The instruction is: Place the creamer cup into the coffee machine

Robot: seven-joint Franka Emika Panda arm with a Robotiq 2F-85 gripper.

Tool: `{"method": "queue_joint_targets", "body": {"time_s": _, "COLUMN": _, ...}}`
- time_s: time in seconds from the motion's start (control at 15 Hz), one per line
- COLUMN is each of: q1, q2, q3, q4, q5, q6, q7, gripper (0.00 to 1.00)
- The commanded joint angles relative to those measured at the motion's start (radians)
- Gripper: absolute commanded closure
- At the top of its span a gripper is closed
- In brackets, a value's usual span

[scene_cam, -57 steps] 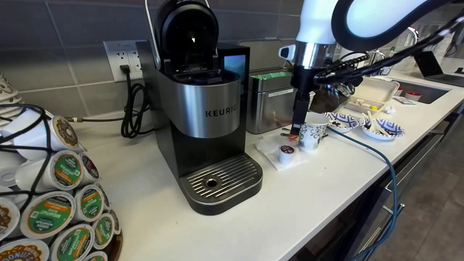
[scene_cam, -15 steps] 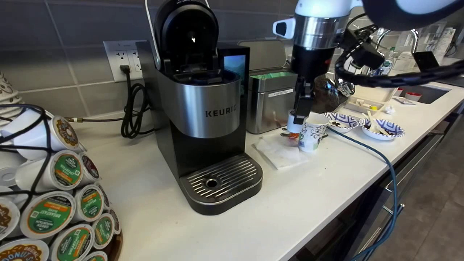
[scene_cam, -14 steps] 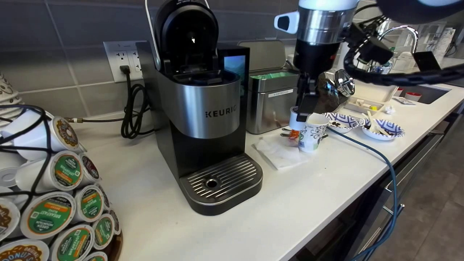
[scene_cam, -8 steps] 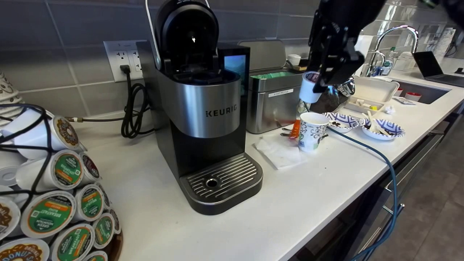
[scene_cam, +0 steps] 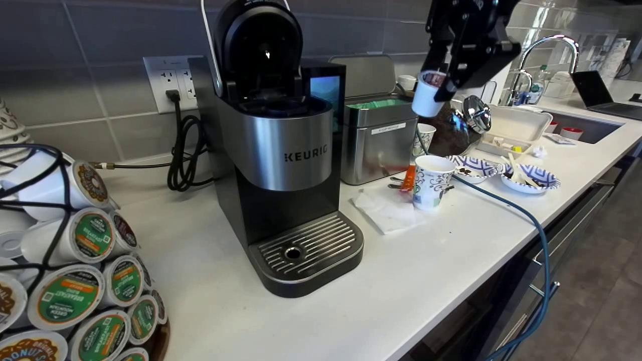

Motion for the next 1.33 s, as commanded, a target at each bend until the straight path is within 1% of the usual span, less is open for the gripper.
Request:
{"method": "queue_joint_targets", "body": {"time_s": 0.0, "q1": 0.026, "q2": 0.023, "q3": 0.049, "q4": 0.114, "q5": -0.042, "q6": -0.008, "q7": -0.136, "gripper": 0.74}}
{"method": "queue_joint_targets", "body": {"time_s": 0.07, "q1": 0.033, "q2": 0.022, "q3": 0.062, "q4": 0.135, "q5": -0.033, "q6": 0.007, "q7": -0.174, "gripper": 0.74}}
{"method": "queue_joint_targets", "body": {"time_s": 0.27, "q1": 0.049, "q2": 0.036, "q3": 0.095, "q4": 0.195, "q5": 0.026, "q6": 0.1, "q7": -0.257, "gripper": 0.74}}
{"method": "queue_joint_targets", "body": {"time_s": 0.4, "q1": 0.054, "q2": 0.058, "q3": 0.108, "q4": 0.221, "q5": 0.097, "q6": 0.169, "q7": -0.323, "gripper": 0.74}}
{"method": "queue_joint_targets", "body": {"time_s": 0.47, "q1": 0.053, "q2": 0.075, "q3": 0.111, "q4": 0.236, "q5": 0.152, "q6": 0.178, "q7": -0.378, "gripper": 0.74}}
{"method": "queue_joint_targets", "body": {"time_s": 0.53, "q1": 0.057, "q2": 0.031, "q3": 0.104, "q4": 0.196, "q5": 0.081, "q6": 0.149, "q7": -0.291, "gripper": 0.49}}
{"method": "queue_joint_targets", "body": {"time_s": 0.6, "q1": 0.059, "q2": 0.044, "q3": 0.105, "q4": 0.208, "q5": 0.111, "q6": 0.16, "q7": -0.324, "gripper": 0.49}}
{"method": "queue_joint_targets", "body": {"time_s": 0.73, "q1": 0.06, "q2": 0.062, "q3": 0.104, "q4": 0.223, "q5": 0.127, "q6": 0.167, "q7": -0.347, "gripper": 0.49}}
{"method": "queue_joint_targets", "body": {"time_s": 0.8, "q1": 0.06, "q2": 0.086, "q3": 0.097, "q4": 0.246, "q5": 0.097, "q6": 0.146, "q7": -0.35, "gripper": 0.74}}
{"method": "queue_joint_targets", "body": {"time_s": 1.0, "q1": 0.064, "q2": 0.132, "q3": 0.081, "q4": 0.283, "q5": 0.018, "q6": 0.116, "q7": -0.381, "gripper": 0.74}}
{"method": "queue_joint_targets", "body": {"time_s": 1.27, "q1": 0.06, "q2": 0.194, "q3": 0.07, "q4": 0.329, "q5": 0.016, "q6": 0.176, "q7": -0.427, "gripper": 0.74}}
